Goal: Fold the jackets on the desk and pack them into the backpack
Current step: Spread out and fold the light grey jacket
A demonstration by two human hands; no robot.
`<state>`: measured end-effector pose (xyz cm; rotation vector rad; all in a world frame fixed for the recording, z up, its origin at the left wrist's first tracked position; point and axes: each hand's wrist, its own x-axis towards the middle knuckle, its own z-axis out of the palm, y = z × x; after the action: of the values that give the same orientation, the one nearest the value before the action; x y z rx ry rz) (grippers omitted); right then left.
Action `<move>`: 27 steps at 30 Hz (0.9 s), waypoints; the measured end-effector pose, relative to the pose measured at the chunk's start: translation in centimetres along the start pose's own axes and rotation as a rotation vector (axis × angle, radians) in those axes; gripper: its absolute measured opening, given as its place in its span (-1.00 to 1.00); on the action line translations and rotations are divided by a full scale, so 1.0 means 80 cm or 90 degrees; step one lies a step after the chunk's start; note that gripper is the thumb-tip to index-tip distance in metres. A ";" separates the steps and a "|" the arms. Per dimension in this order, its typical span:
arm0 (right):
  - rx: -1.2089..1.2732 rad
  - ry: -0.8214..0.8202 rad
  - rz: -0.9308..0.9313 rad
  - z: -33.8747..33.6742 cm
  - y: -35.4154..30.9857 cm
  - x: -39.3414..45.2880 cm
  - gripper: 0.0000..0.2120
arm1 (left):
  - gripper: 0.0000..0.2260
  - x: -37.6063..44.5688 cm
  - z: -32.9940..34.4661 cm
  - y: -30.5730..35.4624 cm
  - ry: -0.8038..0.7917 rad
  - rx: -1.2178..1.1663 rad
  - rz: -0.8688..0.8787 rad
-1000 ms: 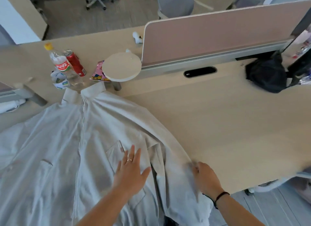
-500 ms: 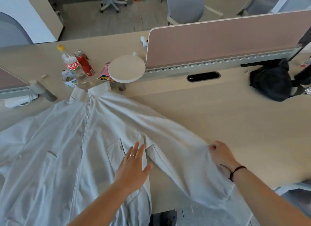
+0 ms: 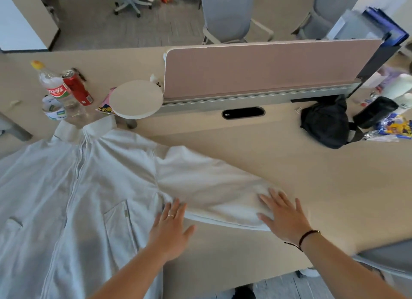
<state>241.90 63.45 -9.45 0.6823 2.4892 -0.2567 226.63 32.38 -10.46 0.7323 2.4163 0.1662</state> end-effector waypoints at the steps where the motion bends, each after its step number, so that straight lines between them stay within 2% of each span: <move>1: -0.002 0.005 -0.026 0.009 0.007 0.006 -0.40 | -0.33 0.006 0.005 -0.001 -0.014 0.026 -0.018; 4: 0.000 0.045 -0.070 0.028 0.033 0.028 -0.43 | -0.19 0.015 0.017 0.000 -0.049 0.062 -0.079; 8: -0.027 0.048 -0.146 0.053 0.069 0.021 -0.48 | -0.43 0.024 0.024 0.028 -0.032 0.047 -0.174; 10: -0.038 -0.014 -0.150 0.063 0.080 0.019 -0.47 | -0.46 0.033 0.021 0.054 -0.020 0.042 -0.230; 12: -0.073 -0.021 -0.165 0.077 0.086 0.028 -0.40 | -0.43 0.041 0.022 0.090 -0.012 0.063 -0.252; 14: -0.062 -0.018 -0.178 0.076 0.080 0.032 -0.35 | -0.36 0.043 0.027 0.134 -0.006 0.082 -0.209; 17: -0.002 0.028 -0.185 0.036 0.079 0.029 -0.26 | -0.34 0.042 0.041 0.198 -0.019 0.022 -0.116; 18: 0.038 0.051 -0.148 0.027 0.084 0.026 -0.22 | -0.35 0.041 0.047 0.216 -0.033 -0.002 -0.091; 21: 0.229 0.027 0.019 0.008 0.106 0.023 -0.12 | -0.38 0.035 0.057 0.258 -0.058 -0.065 -0.055; 23: 0.331 -0.057 0.052 0.002 0.119 0.031 -0.28 | -0.41 0.035 0.058 0.274 -0.037 -0.072 -0.070; 25: 0.379 -0.158 0.031 -0.005 0.119 0.042 -0.47 | -0.44 0.038 0.048 0.283 0.006 -0.079 -0.097; 27: 0.480 -0.207 -0.003 -0.022 0.114 0.046 -0.68 | -0.45 0.040 0.029 0.292 0.040 -0.117 -0.108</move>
<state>243.18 73.30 -10.30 0.8334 2.0439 -1.2378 236.66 53.62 -7.44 0.4427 2.4685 0.3419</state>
